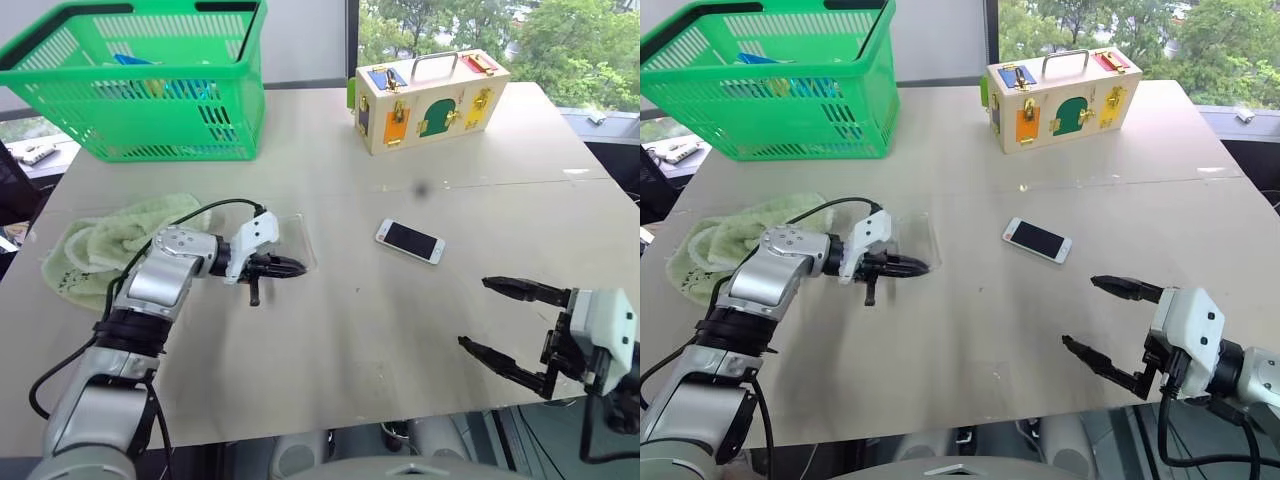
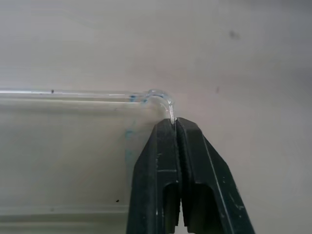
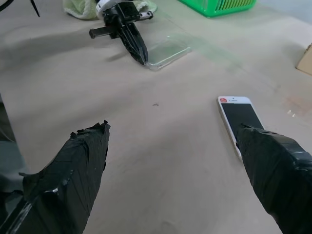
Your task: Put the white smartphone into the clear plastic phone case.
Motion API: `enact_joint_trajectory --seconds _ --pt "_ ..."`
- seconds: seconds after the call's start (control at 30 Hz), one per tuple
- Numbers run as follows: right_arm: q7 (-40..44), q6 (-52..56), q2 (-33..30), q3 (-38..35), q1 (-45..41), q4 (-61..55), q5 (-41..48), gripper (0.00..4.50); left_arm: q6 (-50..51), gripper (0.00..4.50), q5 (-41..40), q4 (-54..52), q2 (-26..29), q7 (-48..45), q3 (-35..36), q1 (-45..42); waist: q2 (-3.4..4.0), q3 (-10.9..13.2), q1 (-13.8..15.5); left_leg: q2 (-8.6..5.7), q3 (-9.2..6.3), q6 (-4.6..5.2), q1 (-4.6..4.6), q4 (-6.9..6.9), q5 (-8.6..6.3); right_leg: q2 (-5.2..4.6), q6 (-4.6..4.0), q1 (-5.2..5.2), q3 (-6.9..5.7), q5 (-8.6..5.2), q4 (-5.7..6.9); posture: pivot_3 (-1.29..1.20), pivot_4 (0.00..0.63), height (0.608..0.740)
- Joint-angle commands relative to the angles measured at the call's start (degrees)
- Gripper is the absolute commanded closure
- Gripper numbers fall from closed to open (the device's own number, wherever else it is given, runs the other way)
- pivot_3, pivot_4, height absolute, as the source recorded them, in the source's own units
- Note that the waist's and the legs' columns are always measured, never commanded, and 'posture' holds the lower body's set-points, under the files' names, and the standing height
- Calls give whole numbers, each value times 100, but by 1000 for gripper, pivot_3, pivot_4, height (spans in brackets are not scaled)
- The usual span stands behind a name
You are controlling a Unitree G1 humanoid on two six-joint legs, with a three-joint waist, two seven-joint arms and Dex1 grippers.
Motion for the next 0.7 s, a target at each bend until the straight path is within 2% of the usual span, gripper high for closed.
enact_joint_trajectory --seconds 0.03,0.13,0.27,0.33,0.47,0.57,0.63,0.7 --pt "9 -78 -52 86 -203 -1 62 0 2125 4446 -36 -1447 -332 1399 411 -131 -1 0 8 -2 0 0 0 0 0 0 0 0 0 0 0 0 150 740" --pt "0 17 -107 200 -496 113 185 0 3641 4446 -331 -1970 -1321 2350 1053 -401 -4 2 10 -9 -1 2 9 3 1 5 1 7 6 1 3 0 150 740" --pt "83 67 -217 240 -670 238 224 0 5153 4446 255 -2359 -2600 3926 1520 -708 -21 9 -23 -11 -23 2 17 25 1 21 4 30 9 3 6 0 150 740" --pt "111 81 -275 244 -692 267 217 0 5594 4446 405 -2401 -2964 4366 1621 -828 -22 9 -40 -12 -27 1 18 25 1 24 4 33 10 3 7 0 150 740" --pt "79 202 -360 188 -758 223 324 0 5610 4446 487 -2202 -3509 4916 1478 -915 -22 9 -33 -11 -37 0 16 24 1 31 4 32 9 3 9 0 150 740" --pt "31 257 -379 166 -714 135 346 0 5501 3674 382 -2029 -3662 5011 1414 -881 -22 9 -27 -12 -40 0 15 25 1 29 2 32 5 3 9 0 150 740" --pt "-6 289 -369 151 -680 81 344 0 5405 2741 322 -1978 -3571 4996 1332 -873 -23 9 -28 -14 -39 0 15 25 1 28 2 33 6 3 9 0 150 740" --pt "-108 320 -329 121 -629 1 345 0 5216 1718 12 -2047 -3212 4585 1296 -887 -22 10 -40 -14 -39 0 16 25 1 27 2 32 7 3 9 0 150 740"
